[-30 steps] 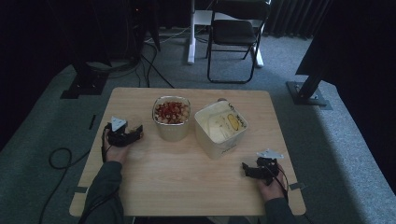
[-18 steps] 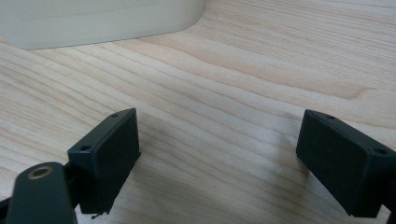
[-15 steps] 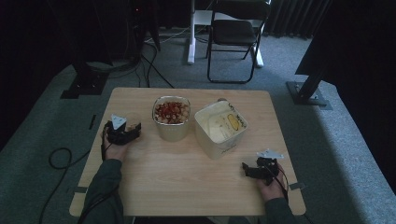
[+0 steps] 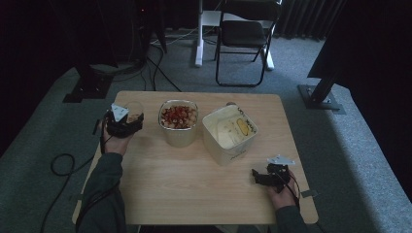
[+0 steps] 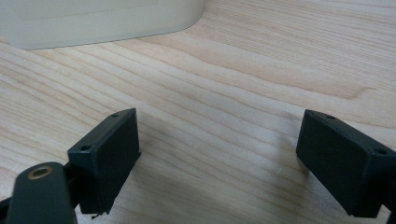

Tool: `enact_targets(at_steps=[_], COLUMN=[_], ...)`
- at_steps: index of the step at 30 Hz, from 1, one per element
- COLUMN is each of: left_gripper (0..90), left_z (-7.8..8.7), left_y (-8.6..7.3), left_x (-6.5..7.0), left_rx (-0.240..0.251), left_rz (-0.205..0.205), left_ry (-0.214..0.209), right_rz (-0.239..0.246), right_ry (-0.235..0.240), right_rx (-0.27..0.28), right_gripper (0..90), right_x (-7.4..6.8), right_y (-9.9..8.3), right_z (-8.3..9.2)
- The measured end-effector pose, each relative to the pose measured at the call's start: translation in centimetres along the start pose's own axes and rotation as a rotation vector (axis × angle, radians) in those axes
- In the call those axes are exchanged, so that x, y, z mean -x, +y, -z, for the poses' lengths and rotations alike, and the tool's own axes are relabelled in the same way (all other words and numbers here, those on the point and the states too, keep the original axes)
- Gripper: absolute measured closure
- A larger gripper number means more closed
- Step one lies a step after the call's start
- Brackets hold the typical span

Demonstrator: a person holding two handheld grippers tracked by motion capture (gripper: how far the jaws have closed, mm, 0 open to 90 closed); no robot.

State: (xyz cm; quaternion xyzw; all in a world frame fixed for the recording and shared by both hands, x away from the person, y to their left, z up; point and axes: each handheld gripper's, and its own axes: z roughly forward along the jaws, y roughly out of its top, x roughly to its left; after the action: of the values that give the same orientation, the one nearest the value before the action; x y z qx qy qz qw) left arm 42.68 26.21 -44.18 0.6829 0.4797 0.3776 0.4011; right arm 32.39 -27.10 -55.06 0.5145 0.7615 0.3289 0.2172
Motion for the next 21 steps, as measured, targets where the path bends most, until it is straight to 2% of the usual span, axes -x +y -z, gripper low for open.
enact_targets(at_steps=[12, 15, 21], left_gripper=[31.9, 31.9, 31.9], left_z=[0.7, 0.8, 0.9], left_y=[4.9, 6.0, 7.9], left_x=[1.4, 2.1, 3.4], left_rx=[0.042, 0.047, 0.047], left_rz=[-0.111, -0.161, -0.289], left_ry=[-0.001, 0.006, 0.024], right_rz=[0.0, 0.0, 0.0], right_ry=[0.0, 0.0, 0.0], right_rx=[0.0, 0.0, 0.0], right_gripper=[12.9, 12.8, 12.9], right_x=[0.0, 0.0, 0.0], right_y=[0.0, 0.0, 0.0], right_z=[0.0, 0.0, 0.0])
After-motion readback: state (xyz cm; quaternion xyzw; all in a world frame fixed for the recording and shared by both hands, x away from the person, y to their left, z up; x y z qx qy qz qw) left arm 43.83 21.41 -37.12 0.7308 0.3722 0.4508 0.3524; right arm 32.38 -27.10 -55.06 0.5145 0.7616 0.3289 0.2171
